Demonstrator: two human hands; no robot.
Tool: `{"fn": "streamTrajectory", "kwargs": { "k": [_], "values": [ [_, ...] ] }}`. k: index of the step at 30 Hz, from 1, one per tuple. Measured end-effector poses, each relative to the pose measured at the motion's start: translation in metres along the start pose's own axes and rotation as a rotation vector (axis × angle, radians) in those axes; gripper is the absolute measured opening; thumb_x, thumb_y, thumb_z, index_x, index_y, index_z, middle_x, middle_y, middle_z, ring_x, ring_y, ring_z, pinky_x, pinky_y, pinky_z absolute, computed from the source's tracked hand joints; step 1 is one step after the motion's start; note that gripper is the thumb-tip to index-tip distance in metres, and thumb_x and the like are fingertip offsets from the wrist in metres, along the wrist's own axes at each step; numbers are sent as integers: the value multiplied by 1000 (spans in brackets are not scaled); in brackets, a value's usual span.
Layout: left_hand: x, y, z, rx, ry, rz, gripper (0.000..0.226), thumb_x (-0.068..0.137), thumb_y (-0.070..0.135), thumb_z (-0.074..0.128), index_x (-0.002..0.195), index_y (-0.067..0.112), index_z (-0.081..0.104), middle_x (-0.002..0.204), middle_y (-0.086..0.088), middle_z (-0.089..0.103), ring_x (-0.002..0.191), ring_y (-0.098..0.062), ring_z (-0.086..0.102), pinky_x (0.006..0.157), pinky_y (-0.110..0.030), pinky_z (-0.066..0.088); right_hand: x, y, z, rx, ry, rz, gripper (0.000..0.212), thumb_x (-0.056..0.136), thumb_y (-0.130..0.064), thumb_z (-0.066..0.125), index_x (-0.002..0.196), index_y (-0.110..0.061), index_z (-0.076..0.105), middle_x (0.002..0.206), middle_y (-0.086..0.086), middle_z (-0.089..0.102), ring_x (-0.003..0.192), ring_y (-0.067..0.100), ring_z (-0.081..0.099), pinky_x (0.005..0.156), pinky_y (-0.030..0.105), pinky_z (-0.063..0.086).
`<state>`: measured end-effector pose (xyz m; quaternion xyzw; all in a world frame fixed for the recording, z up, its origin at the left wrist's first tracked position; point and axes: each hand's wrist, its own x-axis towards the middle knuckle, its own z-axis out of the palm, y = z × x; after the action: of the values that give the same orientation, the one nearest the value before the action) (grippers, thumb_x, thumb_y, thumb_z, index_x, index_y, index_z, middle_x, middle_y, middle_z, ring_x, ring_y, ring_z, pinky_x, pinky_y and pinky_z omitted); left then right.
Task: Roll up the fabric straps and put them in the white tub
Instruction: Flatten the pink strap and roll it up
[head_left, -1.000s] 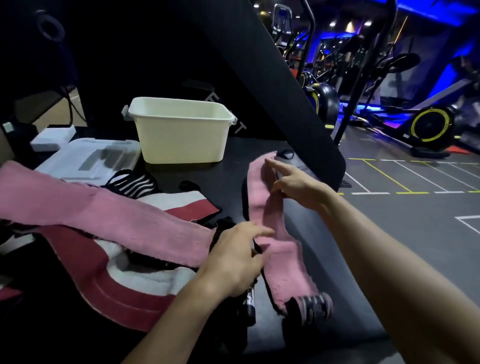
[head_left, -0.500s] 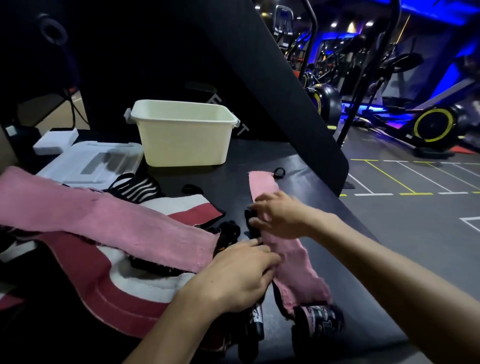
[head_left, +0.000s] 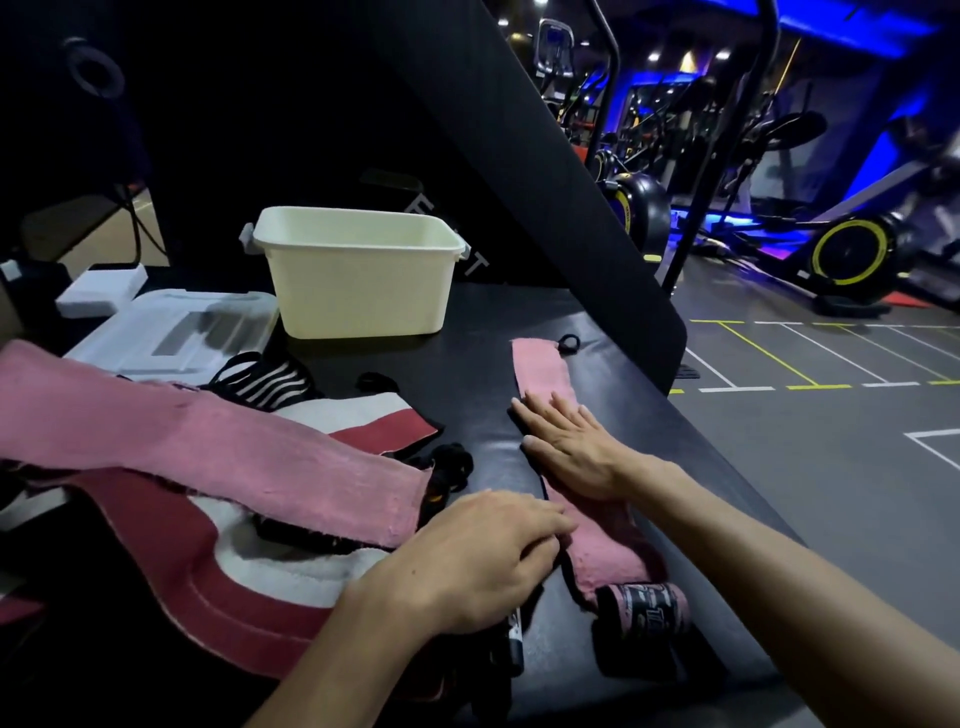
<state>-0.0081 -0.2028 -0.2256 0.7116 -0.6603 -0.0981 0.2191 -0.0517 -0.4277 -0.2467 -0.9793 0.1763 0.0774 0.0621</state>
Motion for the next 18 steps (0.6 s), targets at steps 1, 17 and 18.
{"fn": "streamTrajectory", "kwargs": {
  "k": [1, 17, 18],
  "values": [
    [0, 0, 0, 9, -3, -6, 39, 108, 30, 42, 145, 28, 57, 152, 14, 52, 139, -2, 39, 117, -23, 27, 1, 0, 1, 1, 2, 1, 57, 110, -45, 18, 161, -36, -6, 169, -5, -13, 155, 24, -17, 125, 48, -5],
    [-44, -9, -28, -96, 203, -210, 28, 103, 28, 54, 124, 30, 72, 122, 16, 72, 114, -2, 63, 103, -30, 48, -176, -50, 10, 69, -51, -90, 90, 82, -82, -3, 159, -37, -8, 163, -17, -23, 148, 0, -29, 117, 17, -19],
    [-50, -9, -28, -108, 225, -215, 27, 102, 27, 55, 123, 30, 73, 120, 17, 72, 112, 0, 64, 102, -31, 49, -187, -53, 18, 48, -24, -91, 93, 77, -85, -11, 157, -39, -12, 161, -21, -24, 145, -5, -31, 115, 15, -21]
  ]
}}
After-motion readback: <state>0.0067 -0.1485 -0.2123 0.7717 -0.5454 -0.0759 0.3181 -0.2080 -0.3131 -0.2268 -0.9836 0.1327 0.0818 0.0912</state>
